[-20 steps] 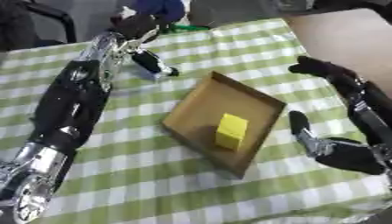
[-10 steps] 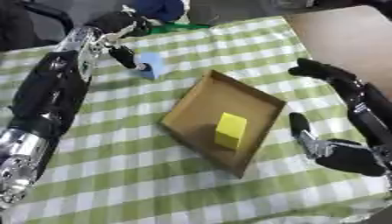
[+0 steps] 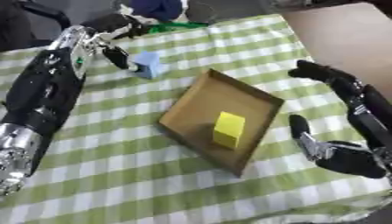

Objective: Pick up objects on the table and place them in the box.

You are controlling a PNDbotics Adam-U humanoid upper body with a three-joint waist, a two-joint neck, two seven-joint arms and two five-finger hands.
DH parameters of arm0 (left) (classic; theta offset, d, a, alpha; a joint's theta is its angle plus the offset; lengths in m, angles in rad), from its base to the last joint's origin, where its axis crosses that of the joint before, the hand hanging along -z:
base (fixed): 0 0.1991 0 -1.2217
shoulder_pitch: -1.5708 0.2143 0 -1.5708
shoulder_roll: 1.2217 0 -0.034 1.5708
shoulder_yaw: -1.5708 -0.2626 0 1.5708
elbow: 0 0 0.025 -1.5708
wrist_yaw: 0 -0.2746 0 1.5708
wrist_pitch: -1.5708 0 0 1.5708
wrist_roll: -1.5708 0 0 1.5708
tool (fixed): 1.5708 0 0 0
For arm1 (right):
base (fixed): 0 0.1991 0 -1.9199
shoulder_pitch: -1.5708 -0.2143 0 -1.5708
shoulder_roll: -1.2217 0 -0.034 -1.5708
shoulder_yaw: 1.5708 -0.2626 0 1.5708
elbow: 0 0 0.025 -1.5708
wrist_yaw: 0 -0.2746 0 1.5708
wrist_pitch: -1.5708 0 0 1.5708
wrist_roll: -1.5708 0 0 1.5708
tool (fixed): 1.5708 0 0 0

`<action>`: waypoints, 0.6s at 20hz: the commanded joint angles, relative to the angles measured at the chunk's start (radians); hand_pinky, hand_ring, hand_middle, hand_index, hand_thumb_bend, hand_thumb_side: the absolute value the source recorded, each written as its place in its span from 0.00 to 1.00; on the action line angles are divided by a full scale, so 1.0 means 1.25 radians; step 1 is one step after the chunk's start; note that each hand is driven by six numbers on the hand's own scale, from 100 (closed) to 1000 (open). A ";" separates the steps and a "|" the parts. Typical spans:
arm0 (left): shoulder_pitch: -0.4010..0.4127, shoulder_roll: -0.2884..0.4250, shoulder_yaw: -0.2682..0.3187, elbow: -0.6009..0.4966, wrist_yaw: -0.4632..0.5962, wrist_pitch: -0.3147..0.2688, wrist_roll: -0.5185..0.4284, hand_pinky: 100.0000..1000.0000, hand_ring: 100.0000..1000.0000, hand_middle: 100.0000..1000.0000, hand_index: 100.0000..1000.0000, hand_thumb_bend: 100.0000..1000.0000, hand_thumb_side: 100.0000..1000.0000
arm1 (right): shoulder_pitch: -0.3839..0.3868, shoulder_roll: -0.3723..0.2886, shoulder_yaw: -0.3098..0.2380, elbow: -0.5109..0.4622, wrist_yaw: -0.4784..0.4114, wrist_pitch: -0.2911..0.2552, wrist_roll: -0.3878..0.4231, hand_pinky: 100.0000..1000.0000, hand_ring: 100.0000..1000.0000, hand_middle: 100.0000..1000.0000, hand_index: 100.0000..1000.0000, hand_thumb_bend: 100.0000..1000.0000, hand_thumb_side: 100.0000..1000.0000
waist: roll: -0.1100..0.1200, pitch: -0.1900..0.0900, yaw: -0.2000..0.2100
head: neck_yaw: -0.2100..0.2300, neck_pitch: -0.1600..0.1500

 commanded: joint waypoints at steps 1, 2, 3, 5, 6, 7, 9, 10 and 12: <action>-0.024 0.028 -0.004 -0.002 0.010 -0.003 -0.014 0.78 0.70 0.71 0.86 0.49 0.08 | -0.010 -0.014 -0.001 -0.017 0.004 -0.001 0.003 0.91 0.88 0.82 1.00 0.00 0.45 | -0.002 -0.009 -0.003 | 0.002 -0.009; -0.024 0.029 -0.004 0.000 0.011 -0.003 -0.017 0.79 0.70 0.71 0.86 0.48 0.08 | -0.010 -0.013 -0.001 -0.017 0.005 -0.001 0.003 0.91 0.88 0.82 1.00 0.00 0.45 | -0.001 -0.008 -0.004 | 0.002 -0.009; -0.024 0.029 -0.005 0.002 0.012 -0.003 -0.019 0.79 0.70 0.71 0.86 0.48 0.08 | -0.010 -0.013 -0.001 -0.017 0.005 -0.001 0.004 0.91 0.88 0.82 1.00 0.00 0.45 | 0.000 -0.007 -0.005 | 0.002 -0.009; -0.022 0.029 -0.004 0.004 0.017 -0.004 -0.018 0.78 0.70 0.71 0.86 0.46 0.06 | -0.011 -0.013 0.000 -0.017 0.006 0.000 0.004 0.91 0.88 0.82 1.00 0.00 0.45 | 0.003 -0.004 -0.006 | 0.001 -0.008; -0.020 0.029 -0.005 0.006 0.020 -0.004 -0.017 0.78 0.70 0.71 0.86 0.45 0.07 | -0.011 -0.012 0.000 -0.017 0.007 0.000 0.005 0.91 0.88 0.82 1.00 0.00 0.46 | 0.004 -0.003 -0.007 | 0.001 -0.008; -0.019 0.029 -0.005 0.007 0.022 -0.005 -0.016 0.78 0.70 0.71 0.86 0.45 0.07 | -0.011 -0.012 0.000 -0.017 0.007 0.000 0.005 0.91 0.88 0.82 1.00 0.00 0.46 | 0.005 -0.002 -0.007 | 0.001 -0.007; -0.017 0.027 -0.007 0.010 0.026 -0.004 -0.013 0.78 0.70 0.71 0.86 0.45 0.07 | -0.012 -0.012 0.000 -0.017 0.008 0.000 0.005 0.91 0.88 0.82 1.00 0.00 0.46 | 0.006 0.000 -0.009 | 0.004 -0.008; -0.016 0.027 -0.007 0.012 0.027 -0.004 -0.012 0.78 0.70 0.71 0.86 0.44 0.06 | -0.013 -0.012 0.000 -0.017 0.008 0.000 0.005 0.91 0.88 0.82 1.00 0.00 0.46 | 0.007 0.002 -0.010 | 0.005 -0.008; -0.013 0.026 -0.008 0.014 0.027 -0.001 -0.004 0.78 0.70 0.71 0.86 0.43 0.05 | -0.013 -0.011 0.001 -0.017 0.009 0.000 0.006 0.91 0.88 0.82 1.00 0.00 0.46 | 0.009 0.005 -0.012 | 0.009 -0.010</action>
